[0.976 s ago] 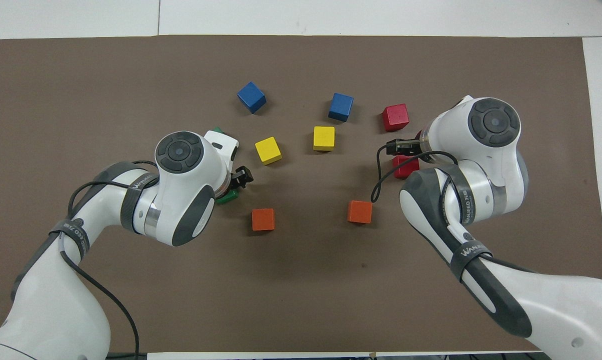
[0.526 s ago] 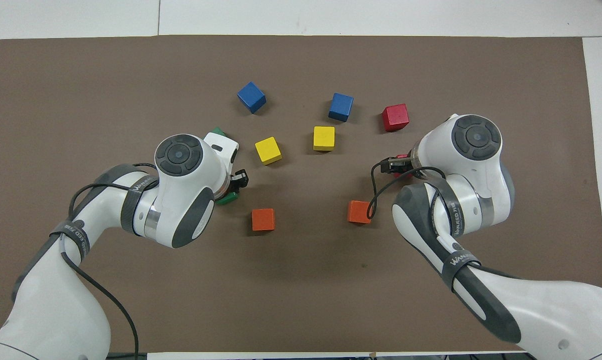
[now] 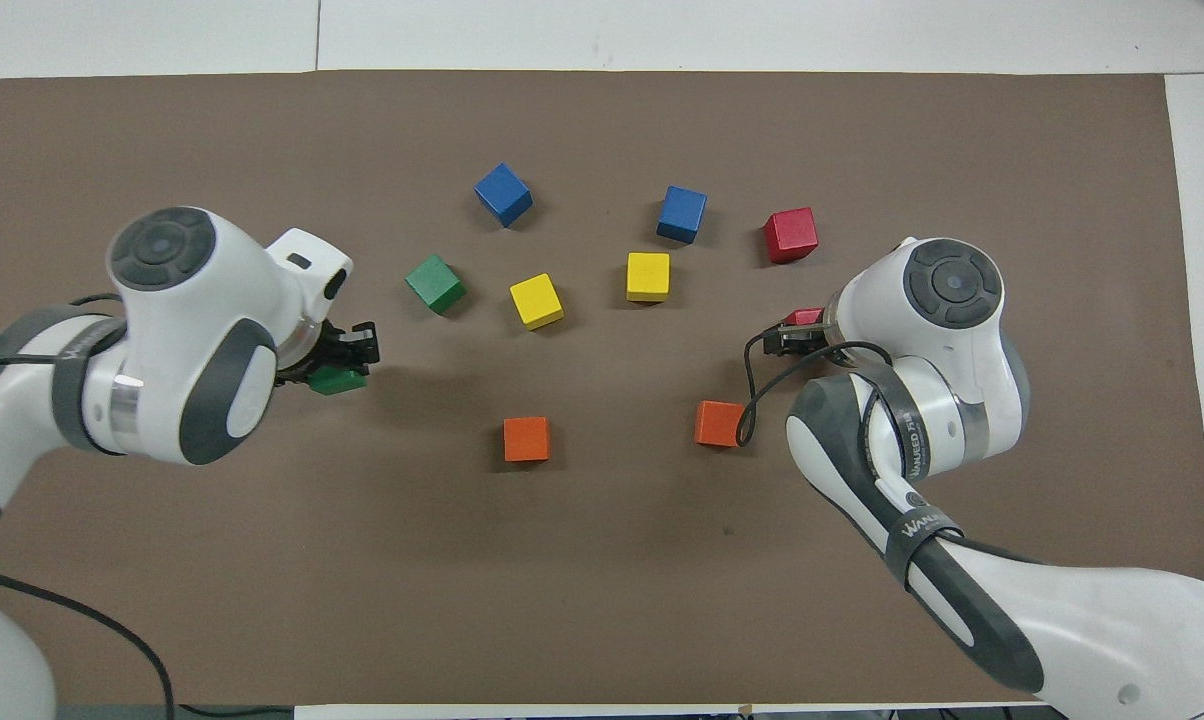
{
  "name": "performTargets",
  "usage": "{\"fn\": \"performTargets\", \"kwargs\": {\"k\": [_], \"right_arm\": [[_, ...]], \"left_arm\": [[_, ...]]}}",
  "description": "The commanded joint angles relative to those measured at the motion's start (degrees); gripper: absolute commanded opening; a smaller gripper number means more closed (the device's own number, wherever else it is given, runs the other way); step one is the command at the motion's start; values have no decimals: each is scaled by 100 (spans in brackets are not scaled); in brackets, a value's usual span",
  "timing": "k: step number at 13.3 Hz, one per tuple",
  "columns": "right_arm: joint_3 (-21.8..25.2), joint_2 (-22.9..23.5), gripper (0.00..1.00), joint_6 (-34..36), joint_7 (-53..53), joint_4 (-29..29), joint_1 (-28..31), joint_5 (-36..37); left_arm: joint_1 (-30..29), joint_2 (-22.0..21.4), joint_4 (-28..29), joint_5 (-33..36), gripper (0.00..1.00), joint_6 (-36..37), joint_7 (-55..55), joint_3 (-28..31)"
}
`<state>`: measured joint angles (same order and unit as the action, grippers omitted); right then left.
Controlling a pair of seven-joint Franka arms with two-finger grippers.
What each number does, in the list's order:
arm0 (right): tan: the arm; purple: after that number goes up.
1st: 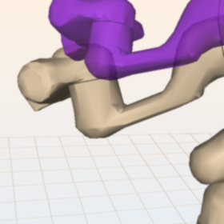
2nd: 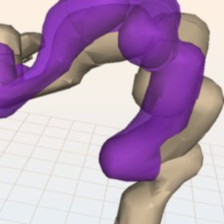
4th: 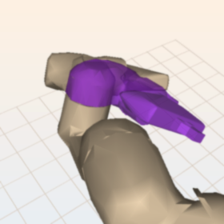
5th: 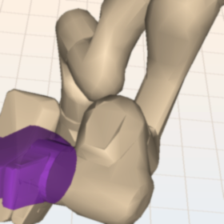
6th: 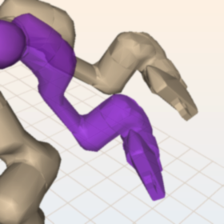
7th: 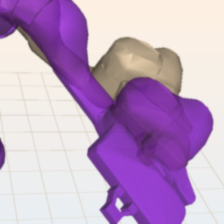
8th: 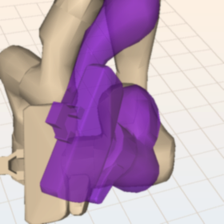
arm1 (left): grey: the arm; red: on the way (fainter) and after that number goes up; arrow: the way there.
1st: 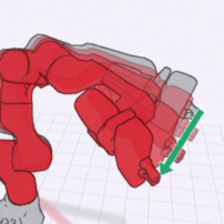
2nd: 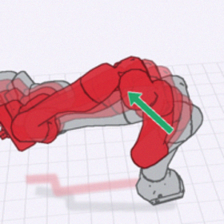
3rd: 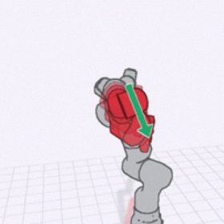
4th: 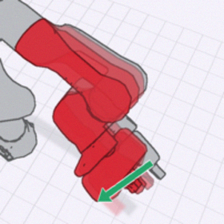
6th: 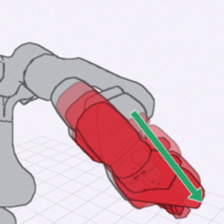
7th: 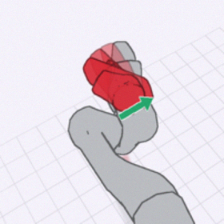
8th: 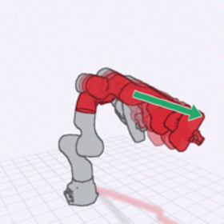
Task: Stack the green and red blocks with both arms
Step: 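Carry the green cube outward with the left gripper while the right gripper carries red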
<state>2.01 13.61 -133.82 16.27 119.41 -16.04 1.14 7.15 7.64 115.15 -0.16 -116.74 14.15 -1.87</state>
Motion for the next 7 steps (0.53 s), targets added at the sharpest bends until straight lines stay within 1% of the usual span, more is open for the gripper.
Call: {"fn": "performTargets", "kwargs": {"k": [1,3,5,6,7], "right_arm": [[-61,-113,95,-241,-107,170,110,-123],[-61,-104,92,-259,-80,162,110,-132],[-52,-95,90,-268,-107,162,118,-132],[-52,-95,85,-268,-107,162,118,-132],[-52,-95,78,-276,-107,162,118,-123]], "left_arm": [[-616,106,-273,-28,0,81,-1033,-50],[-1056,220,-352,-19,0,-42,-1571,-59],[-1128,369,-396,-10,0,-322,-1661,-59],[-1128,474,-396,-10,0,-445,-1661,-59],[-1137,588,-423,-10,0,-525,-1661,-59]]}}
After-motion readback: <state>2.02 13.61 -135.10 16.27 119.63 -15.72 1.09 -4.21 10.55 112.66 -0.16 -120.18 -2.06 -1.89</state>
